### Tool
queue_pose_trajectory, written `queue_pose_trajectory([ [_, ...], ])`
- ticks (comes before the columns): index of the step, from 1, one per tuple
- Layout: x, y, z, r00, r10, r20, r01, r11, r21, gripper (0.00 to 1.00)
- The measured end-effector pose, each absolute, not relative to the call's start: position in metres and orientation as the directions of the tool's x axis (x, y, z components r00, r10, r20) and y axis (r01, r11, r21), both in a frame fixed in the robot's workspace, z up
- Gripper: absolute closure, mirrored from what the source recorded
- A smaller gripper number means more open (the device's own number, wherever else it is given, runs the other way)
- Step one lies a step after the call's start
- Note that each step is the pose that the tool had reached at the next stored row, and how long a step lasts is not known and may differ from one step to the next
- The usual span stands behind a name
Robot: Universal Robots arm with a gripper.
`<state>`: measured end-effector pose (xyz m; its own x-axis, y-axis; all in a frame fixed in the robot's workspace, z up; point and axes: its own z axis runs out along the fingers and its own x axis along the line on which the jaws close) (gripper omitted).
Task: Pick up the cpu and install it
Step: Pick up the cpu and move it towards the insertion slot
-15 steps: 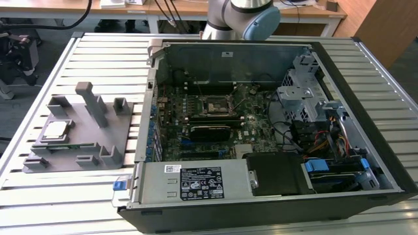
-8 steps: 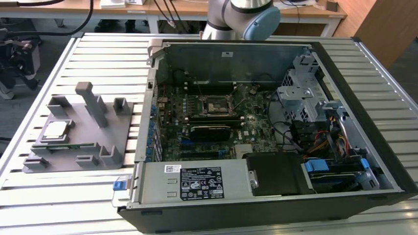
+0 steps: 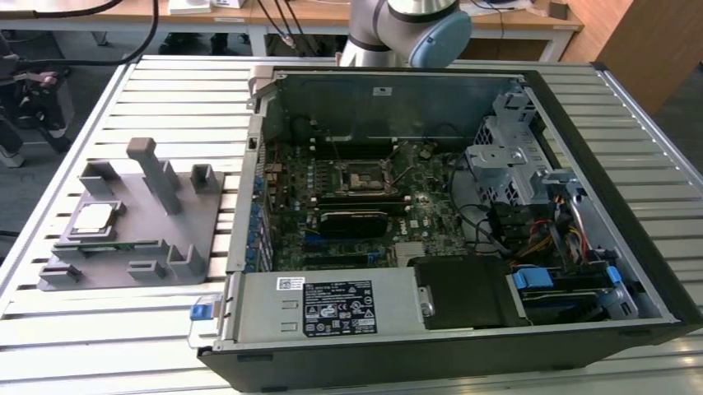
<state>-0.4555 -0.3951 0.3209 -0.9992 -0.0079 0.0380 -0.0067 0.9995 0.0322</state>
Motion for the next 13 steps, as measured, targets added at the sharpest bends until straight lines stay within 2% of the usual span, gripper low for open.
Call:
queue_pose_trajectory([
  [1,-0.4555,-0.3951,0.3204,-0.999,-0.008,0.038,-0.007,0.999,0.032,0.4],
  [4,-0.4555,-0.3951,0.3184,-0.999,-0.01,0.038,-0.009,0.999,0.031,0.35],
  [5,-0.4556,-0.3951,0.3176,-0.999,-0.012,0.038,-0.01,0.999,0.031,0.28],
  [13,-0.4556,-0.3955,0.3112,-0.999,-0.025,0.038,-0.024,0.999,0.027,0.28],
])
